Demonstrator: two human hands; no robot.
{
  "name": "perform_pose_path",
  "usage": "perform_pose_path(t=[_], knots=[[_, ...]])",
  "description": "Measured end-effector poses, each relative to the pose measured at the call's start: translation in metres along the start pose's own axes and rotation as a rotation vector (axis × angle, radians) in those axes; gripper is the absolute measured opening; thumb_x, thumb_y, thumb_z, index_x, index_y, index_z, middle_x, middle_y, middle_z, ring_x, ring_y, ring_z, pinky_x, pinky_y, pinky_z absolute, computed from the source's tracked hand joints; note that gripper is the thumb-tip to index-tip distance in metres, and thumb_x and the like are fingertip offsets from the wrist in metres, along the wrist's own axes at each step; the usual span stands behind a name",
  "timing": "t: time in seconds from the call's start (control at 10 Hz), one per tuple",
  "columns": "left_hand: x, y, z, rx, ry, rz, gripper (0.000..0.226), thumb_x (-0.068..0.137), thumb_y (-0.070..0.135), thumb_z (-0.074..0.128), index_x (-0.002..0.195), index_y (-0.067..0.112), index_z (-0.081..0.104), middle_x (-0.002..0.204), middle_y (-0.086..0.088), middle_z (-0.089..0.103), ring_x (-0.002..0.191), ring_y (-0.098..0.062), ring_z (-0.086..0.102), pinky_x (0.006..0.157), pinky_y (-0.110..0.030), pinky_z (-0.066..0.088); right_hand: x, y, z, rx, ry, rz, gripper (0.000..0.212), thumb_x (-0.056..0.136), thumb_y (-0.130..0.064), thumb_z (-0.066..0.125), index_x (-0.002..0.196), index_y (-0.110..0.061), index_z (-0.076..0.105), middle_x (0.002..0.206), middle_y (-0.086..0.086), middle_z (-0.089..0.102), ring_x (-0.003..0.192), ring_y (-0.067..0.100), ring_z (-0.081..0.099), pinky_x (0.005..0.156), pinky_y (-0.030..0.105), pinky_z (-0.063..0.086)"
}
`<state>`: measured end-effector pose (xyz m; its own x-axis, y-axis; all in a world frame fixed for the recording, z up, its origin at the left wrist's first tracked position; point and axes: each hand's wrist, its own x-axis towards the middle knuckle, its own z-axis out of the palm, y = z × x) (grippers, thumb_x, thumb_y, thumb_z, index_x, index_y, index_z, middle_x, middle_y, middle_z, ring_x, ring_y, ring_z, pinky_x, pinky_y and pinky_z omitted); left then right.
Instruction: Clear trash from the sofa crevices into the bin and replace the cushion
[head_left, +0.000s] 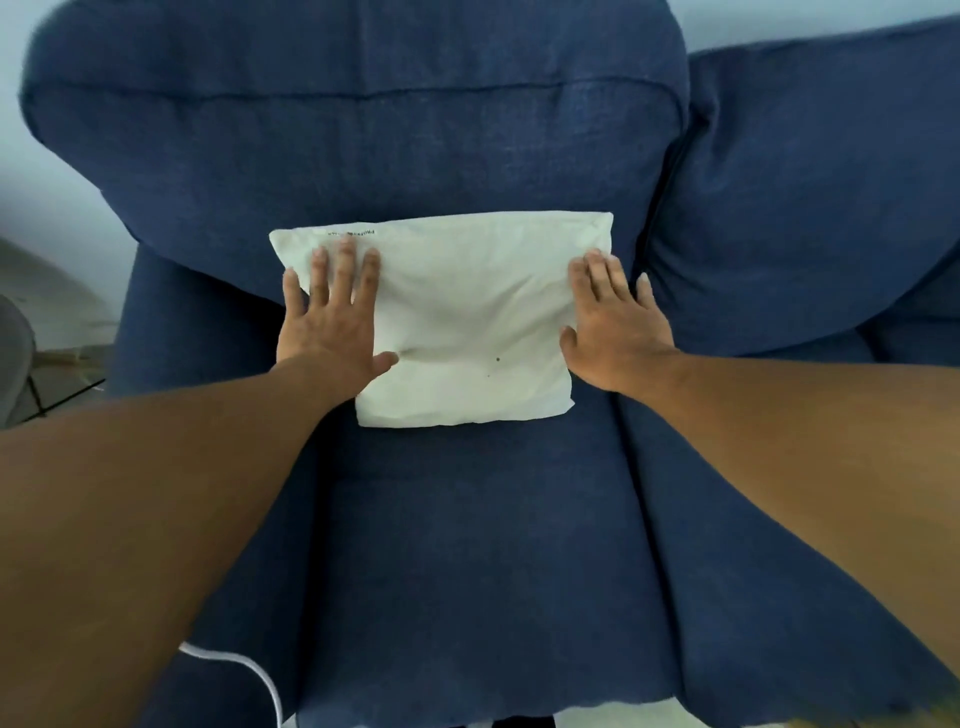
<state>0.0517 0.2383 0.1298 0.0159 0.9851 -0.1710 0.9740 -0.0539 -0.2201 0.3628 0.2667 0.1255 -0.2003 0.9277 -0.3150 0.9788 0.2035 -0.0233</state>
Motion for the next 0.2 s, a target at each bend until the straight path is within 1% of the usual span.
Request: perform_pose_path(t=[0.1, 0.2], knots=[[-0.009, -0.006, -0.019, -0.005, -0.021, -0.031, 0.124, 0.084, 0.065, 0.063, 0.154, 0.015, -0.025, 0.164, -0.012, -0.022, 0.153, -0.038, -0.01, 0.122, -0.058, 0.003, -0.01, 0.005, -0.011, -0.03, -0.01, -0.033, 0.076, 0.107, -0.038, 0.032, 0.167, -0.011, -0.007, 0.175, 0.009, -0.014, 0.161, 0.025, -0.013, 0.13, 0.052, 0.0], [-0.017, -0.003, -0.042, -0.009, -0.065, -0.031, 0.117, 0.085, 0.061, 0.064, 0.156, 0.015, -0.018, 0.166, -0.01, -0.017, 0.153, -0.036, -0.006, 0.122, -0.058, 0.005, -0.022, -0.004, -0.025, -0.014, -0.01, -0.068, 0.073, 0.109, -0.039, 0.032, 0.167, -0.01, -0.003, 0.176, 0.009, -0.01, 0.162, 0.025, -0.01, 0.13, 0.05, 0.0]])
